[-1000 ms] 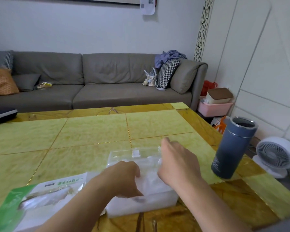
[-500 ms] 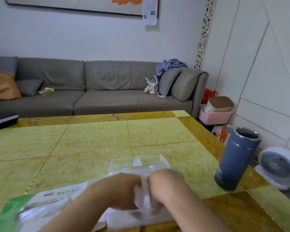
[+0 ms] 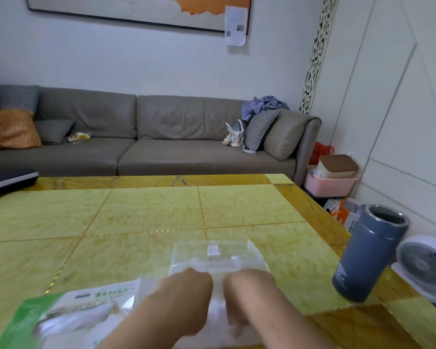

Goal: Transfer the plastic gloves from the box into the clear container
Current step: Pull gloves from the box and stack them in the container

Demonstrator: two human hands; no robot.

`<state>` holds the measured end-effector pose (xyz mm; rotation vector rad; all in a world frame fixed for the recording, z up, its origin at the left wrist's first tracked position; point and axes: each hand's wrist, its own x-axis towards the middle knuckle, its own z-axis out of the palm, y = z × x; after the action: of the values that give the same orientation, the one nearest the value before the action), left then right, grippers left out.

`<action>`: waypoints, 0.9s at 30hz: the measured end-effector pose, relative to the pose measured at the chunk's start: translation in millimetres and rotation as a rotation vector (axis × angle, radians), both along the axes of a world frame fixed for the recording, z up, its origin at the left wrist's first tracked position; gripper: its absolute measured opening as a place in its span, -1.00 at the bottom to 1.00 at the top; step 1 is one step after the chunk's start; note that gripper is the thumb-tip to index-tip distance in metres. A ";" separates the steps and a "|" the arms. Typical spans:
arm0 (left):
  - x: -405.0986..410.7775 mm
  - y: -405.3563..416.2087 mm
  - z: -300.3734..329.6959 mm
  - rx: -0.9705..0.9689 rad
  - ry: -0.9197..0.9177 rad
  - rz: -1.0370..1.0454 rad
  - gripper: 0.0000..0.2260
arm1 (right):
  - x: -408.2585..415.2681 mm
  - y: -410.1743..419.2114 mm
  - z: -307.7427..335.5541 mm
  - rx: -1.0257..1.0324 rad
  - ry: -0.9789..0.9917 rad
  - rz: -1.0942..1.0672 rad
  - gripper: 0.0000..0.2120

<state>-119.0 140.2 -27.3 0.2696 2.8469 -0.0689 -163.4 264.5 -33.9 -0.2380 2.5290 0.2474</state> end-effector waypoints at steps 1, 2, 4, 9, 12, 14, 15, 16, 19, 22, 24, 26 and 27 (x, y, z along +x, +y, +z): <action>-1.5 0.8 0.5 -0.007 -0.051 0.013 -0.80 | 2.1 1.2 0.5 -0.019 0.026 -0.014 -0.79; -3.9 1.8 2.1 -0.008 -0.099 0.018 -0.80 | 2.9 2.9 0.2 -0.035 0.049 -0.029 -0.82; -5.0 5.1 8.2 0.000 -0.178 0.004 -0.78 | 4.7 6.7 0.0 -0.041 0.047 -0.068 -0.81; 11.0 4.6 20.7 -0.005 -0.184 -0.039 -0.77 | 13.7 10.7 3.0 -0.071 0.086 -0.111 -0.84; 28.8 -3.8 27.1 0.057 -0.083 -0.042 -0.76 | 30.8 14.5 20.8 -0.092 0.255 -0.082 -0.77; 38.7 -13.9 27.4 0.117 0.035 -0.066 -0.73 | 41.3 17.1 31.5 -0.128 0.356 -0.067 -0.85; 42.7 -21.6 25.6 0.172 0.102 -0.079 -0.69 | 45.6 14.7 38.1 -0.148 0.397 -0.076 -0.85; 45.6 -28.1 23.9 0.253 0.171 -0.089 -0.65 | 52.7 14.3 46.6 -0.156 0.437 -0.080 -0.84; 58.7 -64.8 21.5 0.453 0.344 -0.031 -0.53 | 65.2 -7.6 62.6 -0.226 0.587 -0.059 -0.72; 66.0 -115.3 11.4 0.538 0.443 0.180 -0.52 | 77.4 -49.8 62.4 -0.455 0.689 0.090 -0.58; 67.8 -152.9 -2.7 0.534 0.434 0.358 -0.60 | 82.1 -82.6 53.4 -0.604 0.649 0.226 -0.55; 68.4 -186.9 -19.0 0.569 0.394 0.522 -0.67 | 81.5 -116.7 36.2 -0.670 0.567 0.354 -0.55; 69.2 -199.6 -26.1 0.593 0.363 0.582 -0.71 | 79.4 -133.3 24.1 -0.668 0.525 0.406 -0.57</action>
<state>-49.8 -59.4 -53.4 -0.5160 3.0978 0.9316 -84.0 131.2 -9.8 -1.0718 2.9777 -0.4582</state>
